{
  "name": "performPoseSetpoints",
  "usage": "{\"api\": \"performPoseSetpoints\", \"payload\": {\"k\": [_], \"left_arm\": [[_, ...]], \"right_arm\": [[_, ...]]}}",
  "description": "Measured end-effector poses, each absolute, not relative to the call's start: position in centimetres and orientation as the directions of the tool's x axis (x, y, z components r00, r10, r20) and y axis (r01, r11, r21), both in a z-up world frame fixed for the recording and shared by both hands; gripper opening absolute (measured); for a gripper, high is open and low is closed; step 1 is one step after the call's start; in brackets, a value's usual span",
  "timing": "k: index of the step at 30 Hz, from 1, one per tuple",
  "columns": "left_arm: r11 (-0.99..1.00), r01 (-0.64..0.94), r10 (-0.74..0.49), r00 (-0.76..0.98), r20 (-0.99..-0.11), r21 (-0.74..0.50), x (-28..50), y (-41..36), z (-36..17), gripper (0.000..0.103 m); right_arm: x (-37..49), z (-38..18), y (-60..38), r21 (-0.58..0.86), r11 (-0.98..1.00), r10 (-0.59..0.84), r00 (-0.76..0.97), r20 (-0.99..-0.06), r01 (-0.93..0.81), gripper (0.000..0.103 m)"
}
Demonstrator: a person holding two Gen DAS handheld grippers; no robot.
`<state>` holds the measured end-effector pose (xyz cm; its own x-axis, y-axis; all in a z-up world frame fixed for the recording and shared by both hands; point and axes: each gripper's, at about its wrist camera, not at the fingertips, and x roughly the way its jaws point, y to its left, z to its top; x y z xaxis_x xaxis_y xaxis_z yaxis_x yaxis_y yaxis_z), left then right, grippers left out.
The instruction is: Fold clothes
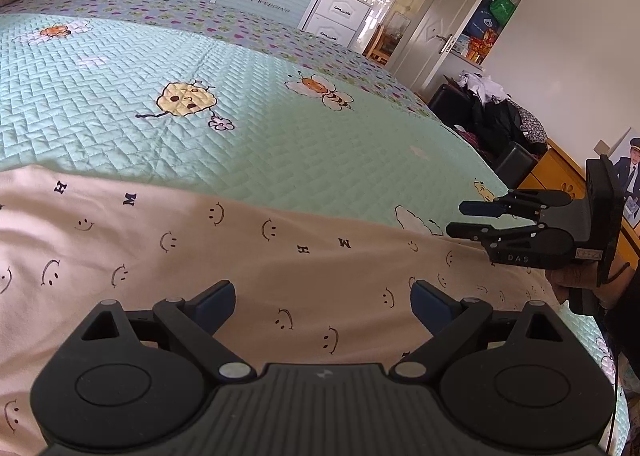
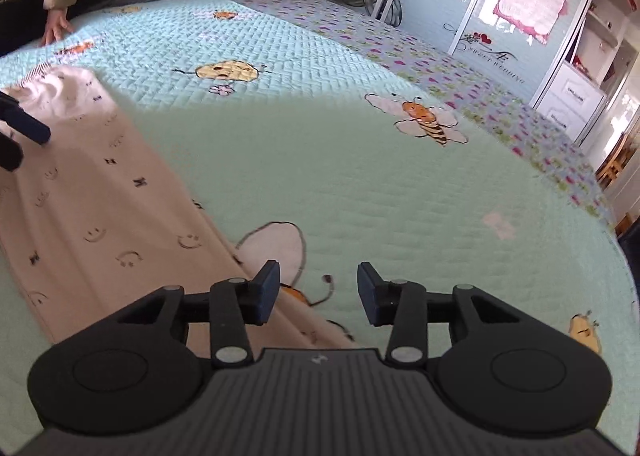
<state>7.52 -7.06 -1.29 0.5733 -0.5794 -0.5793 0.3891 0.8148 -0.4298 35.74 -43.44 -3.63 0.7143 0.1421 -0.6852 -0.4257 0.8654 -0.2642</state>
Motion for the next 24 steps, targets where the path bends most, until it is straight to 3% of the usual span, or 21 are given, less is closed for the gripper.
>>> {"api": "performPoseSetpoints", "payload": {"k": [4, 10, 16, 21, 24], "left_arm": [[0.816, 0.389, -0.578, 0.573, -0.581, -0.428, 7.5, -7.1, -1.3, 0.095], [0.819, 0.384, -0.574, 0.569, -0.588, -0.427, 7.5, -7.0, -1.6, 0.095], [0.821, 0.375, -0.571, 0.568, -0.594, -0.431, 7.6, -6.9, -1.8, 0.096], [0.822, 0.374, -0.570, 0.568, -0.594, -0.431, 7.5, -6.7, -1.8, 0.096], [0.821, 0.373, -0.570, 0.570, -0.592, -0.432, 7.4, -6.7, -1.8, 0.096]], "right_arm": [[37.6, -5.5, -42.9, -0.333, 0.803, 0.110, 0.671, -0.733, -0.495, 0.036], [39.5, -6.4, -42.4, -0.350, 0.777, 0.113, 0.663, -0.740, -0.524, 0.033], [40.7, -7.1, -41.6, -0.361, 0.732, 0.125, 0.634, -0.763, -0.578, 0.021], [41.3, -7.3, -40.7, -0.355, 0.696, 0.128, 0.595, -0.794, -0.624, 0.005], [41.4, -7.3, -40.3, -0.358, 0.686, 0.121, 0.585, -0.802, -0.633, 0.002]]}}
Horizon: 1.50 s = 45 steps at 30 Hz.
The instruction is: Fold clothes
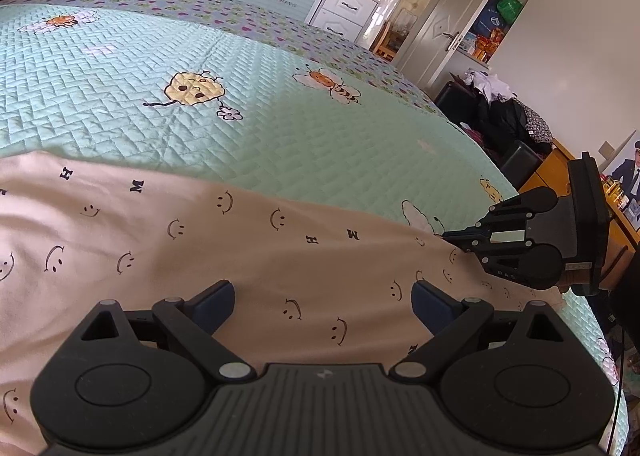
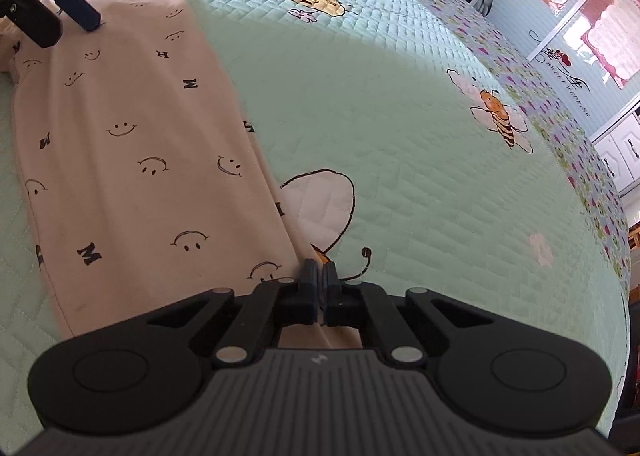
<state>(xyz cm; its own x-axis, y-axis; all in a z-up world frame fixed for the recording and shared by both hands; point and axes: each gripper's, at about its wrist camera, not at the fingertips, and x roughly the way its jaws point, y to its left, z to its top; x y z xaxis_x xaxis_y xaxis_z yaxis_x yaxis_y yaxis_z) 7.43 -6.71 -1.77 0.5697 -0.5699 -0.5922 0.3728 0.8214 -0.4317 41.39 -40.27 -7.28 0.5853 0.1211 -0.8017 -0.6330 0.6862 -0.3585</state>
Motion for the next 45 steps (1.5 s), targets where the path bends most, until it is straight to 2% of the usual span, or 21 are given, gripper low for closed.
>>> {"api": "performPoseSetpoints", "payload": {"k": [5, 12, 14, 15, 16, 17, 18, 19, 24, 28, 32, 34, 36, 40, 43, 45], "left_arm": [[0.820, 0.374, -0.571, 0.568, -0.593, -0.432, 7.3, -6.7, -1.8, 0.096], [0.821, 0.374, -0.571, 0.565, -0.596, -0.432, 7.1, -6.7, -1.8, 0.096], [0.822, 0.373, -0.569, 0.564, -0.598, -0.430, 7.1, -6.6, -1.8, 0.096], [0.823, 0.372, -0.568, 0.565, -0.599, -0.430, 7.1, -6.5, -1.8, 0.096], [0.823, 0.372, -0.568, 0.565, -0.598, -0.430, 7.0, -6.5, -1.7, 0.096], [0.822, 0.372, -0.569, 0.565, -0.597, -0.431, 7.0, -6.5, -1.7, 0.096], [0.821, 0.373, -0.570, 0.565, -0.596, -0.431, 6.9, -6.4, -1.7, 0.096], [0.820, 0.376, -0.572, 0.564, -0.595, -0.432, 6.9, -6.5, -1.7, 0.096], [0.810, 0.389, -0.587, 0.560, -0.585, -0.439, 6.6, -6.6, -1.3, 0.096], [0.793, 0.411, -0.609, 0.541, -0.580, -0.450, 6.1, -7.2, -1.0, 0.096], [0.773, 0.447, -0.634, 0.520, -0.573, -0.449, 5.3, -8.9, -0.5, 0.096], [0.768, 0.447, -0.640, 0.513, -0.572, -0.459, 5.0, -9.4, -0.2, 0.096], [0.763, 0.441, -0.646, 0.507, -0.571, -0.472, 4.8, -9.8, 0.0, 0.096], [0.774, 0.442, -0.632, 0.517, -0.577, -0.453, 4.0, -9.7, 1.0, 0.096], [0.779, 0.443, -0.627, 0.540, -0.561, -0.444, 3.5, -8.2, 2.0, 0.098], [0.781, 0.429, -0.625, 0.549, -0.555, -0.454, 3.7, -7.4, 1.9, 0.098]], "right_arm": [[41.2, -7.0, -40.2, -0.374, 0.693, 0.113, 0.605, -0.788, -0.616, 0.001], [42.4, -7.0, -40.4, -0.478, 0.694, 0.048, 0.696, -0.716, -0.539, 0.001], [42.7, -6.7, -40.9, -0.423, 0.738, 0.076, 0.687, -0.723, -0.526, 0.003], [43.1, -6.7, -41.6, -0.367, 0.769, 0.088, 0.656, -0.749, -0.523, 0.010], [43.3, -6.6, -42.3, -0.323, 0.789, 0.100, 0.628, -0.771, -0.522, 0.013], [43.2, -6.4, -42.8, -0.336, 0.796, 0.088, 0.644, -0.760, -0.504, 0.027], [43.0, -6.1, -43.5, -0.358, 0.808, 0.057, 0.667, -0.743, -0.467, 0.047], [42.7, -5.8, -44.3, -0.373, 0.824, 0.025, 0.685, -0.728, -0.427, 0.051], [39.4, -5.6, -46.6, -0.403, 0.846, -0.053, 0.697, -0.715, -0.349, 0.052], [34.2, -6.4, -49.6, -0.329, 0.920, -0.097, 0.688, -0.719, -0.214, 0.052], [29.3, -5.8, -49.8, -0.325, 0.945, -0.187, 0.747, -0.638, -0.042, 0.053], [28.1, -5.0, -48.0, -0.216, 0.974, -0.085, 0.782, -0.618, -0.065, 0.056], [29.3, -4.9, -45.9, -0.114, 0.991, -0.015, 0.789, -0.614, -0.070, 0.064], [32.6, -6.0, -42.3, 0.074, 0.995, 0.099, 0.771, -0.630, -0.067, 0.068], [31.6, -8.3, -39.6, -0.057, 0.985, 0.079, 0.721, -0.688, -0.162, 0.067], [29.0, -8.0, -39.7, -0.069, 0.983, 0.077, 0.717, -0.692, -0.173, 0.067]]}}
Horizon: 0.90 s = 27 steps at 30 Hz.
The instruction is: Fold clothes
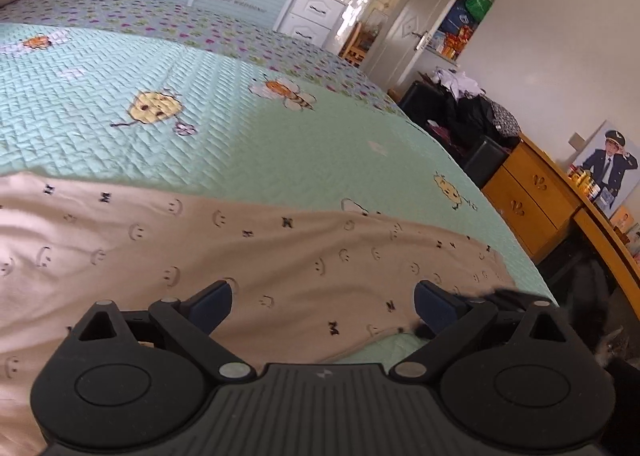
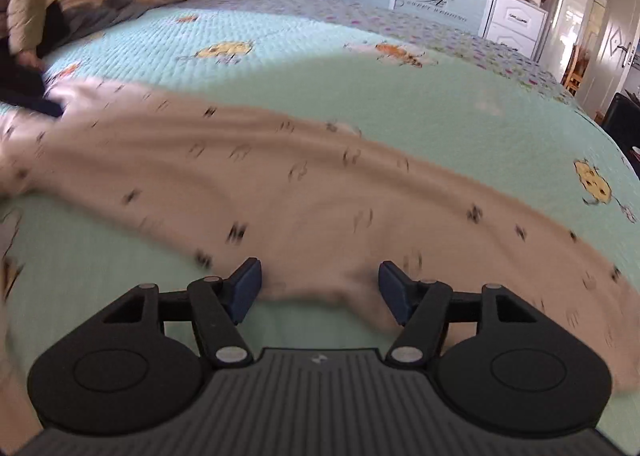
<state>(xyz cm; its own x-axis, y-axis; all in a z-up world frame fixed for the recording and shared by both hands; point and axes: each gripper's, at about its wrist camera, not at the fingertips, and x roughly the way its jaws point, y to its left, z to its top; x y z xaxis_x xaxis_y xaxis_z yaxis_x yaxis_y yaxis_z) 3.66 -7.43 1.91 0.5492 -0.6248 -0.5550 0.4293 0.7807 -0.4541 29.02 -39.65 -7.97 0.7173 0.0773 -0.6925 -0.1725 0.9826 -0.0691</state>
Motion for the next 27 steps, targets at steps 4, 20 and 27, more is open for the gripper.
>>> {"api": "performPoseSetpoints", "payload": {"k": [4, 20, 27], "left_arm": [[0.753, 0.411, -0.656, 0.530, -0.537, -0.514, 4.1, -7.8, 1.4, 0.098], [0.757, 0.348, -0.634, 0.593, -0.495, -0.553, 1.5, -1.9, 1.9, 0.099], [0.737, 0.328, -0.648, 0.593, -0.478, -0.591, 0.6, -0.9, 1.8, 0.098]], "right_arm": [[26.6, -6.0, -40.6, -0.068, 0.993, 0.025, 0.755, -0.656, -0.092, 0.067], [29.2, -7.0, -34.4, -0.055, 0.996, 0.008, 0.687, -0.727, -0.069, 0.080], [30.2, -3.1, -32.7, -0.020, 1.000, -0.010, 0.777, -0.629, -0.004, 0.087]]}}
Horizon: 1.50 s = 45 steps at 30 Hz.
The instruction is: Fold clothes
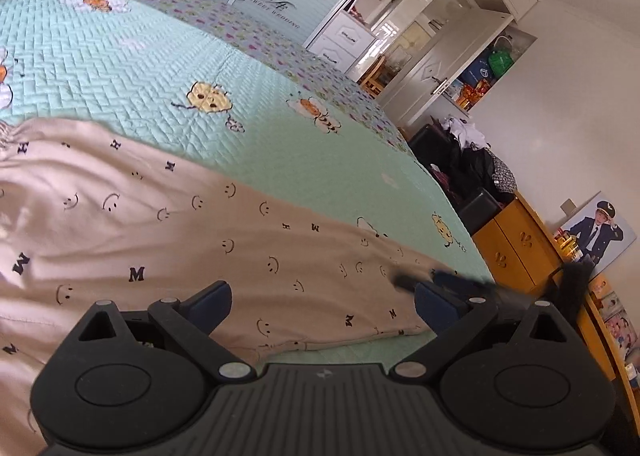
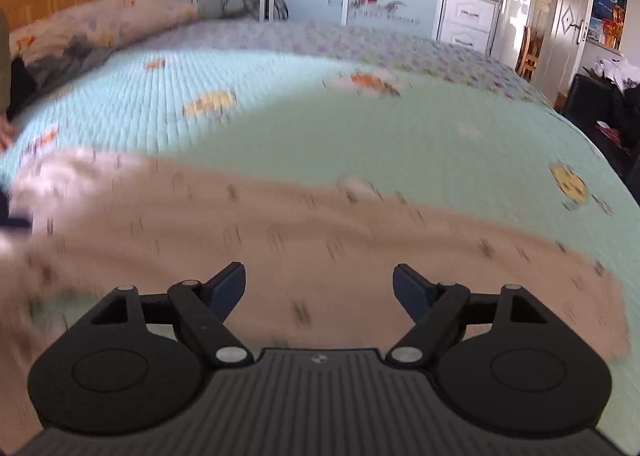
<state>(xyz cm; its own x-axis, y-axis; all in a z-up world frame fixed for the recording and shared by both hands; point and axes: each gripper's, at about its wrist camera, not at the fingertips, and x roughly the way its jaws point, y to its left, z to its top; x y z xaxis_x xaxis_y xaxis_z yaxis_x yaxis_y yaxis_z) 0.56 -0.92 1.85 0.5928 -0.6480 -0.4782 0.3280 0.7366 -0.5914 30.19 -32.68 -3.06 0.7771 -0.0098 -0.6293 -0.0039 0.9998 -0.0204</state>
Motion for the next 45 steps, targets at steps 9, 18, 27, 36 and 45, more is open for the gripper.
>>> {"api": "performPoseSetpoints", "payload": {"k": [9, 18, 27, 36, 45], "left_arm": [[0.747, 0.283, -0.616, 0.634, -0.467, -0.602, -0.6, 3.7, 1.9, 0.099], [0.720, 0.324, -0.655, 0.609, -0.447, -0.614, -1.6, 2.1, 2.0, 0.099], [0.739, 0.252, -0.612, 0.638, -0.468, -0.625, -1.1, 5.2, 0.8, 0.099], [0.738, 0.300, -0.634, 0.616, -0.468, -0.604, -2.5, 3.4, 2.0, 0.099], [0.742, 0.280, -0.631, 0.597, -0.494, -0.609, -1.8, 2.7, 1.2, 0.099]], "right_arm": [[32.4, -6.9, -27.7, -0.098, 0.995, -0.056, 0.685, -0.727, -0.022, 0.087], [32.8, -2.8, -28.9, 0.001, 1.000, -0.022, 0.795, -0.606, 0.029, 0.091], [25.4, -6.4, -27.4, -0.020, 0.999, 0.015, 0.732, -0.681, -0.038, 0.090], [31.6, -4.0, -39.6, -0.059, 0.984, -0.160, 0.687, -0.709, 0.169, 0.095], [17.1, -4.0, -45.1, -0.025, 0.985, -0.143, 0.731, -0.667, 0.169, 0.092]]}}
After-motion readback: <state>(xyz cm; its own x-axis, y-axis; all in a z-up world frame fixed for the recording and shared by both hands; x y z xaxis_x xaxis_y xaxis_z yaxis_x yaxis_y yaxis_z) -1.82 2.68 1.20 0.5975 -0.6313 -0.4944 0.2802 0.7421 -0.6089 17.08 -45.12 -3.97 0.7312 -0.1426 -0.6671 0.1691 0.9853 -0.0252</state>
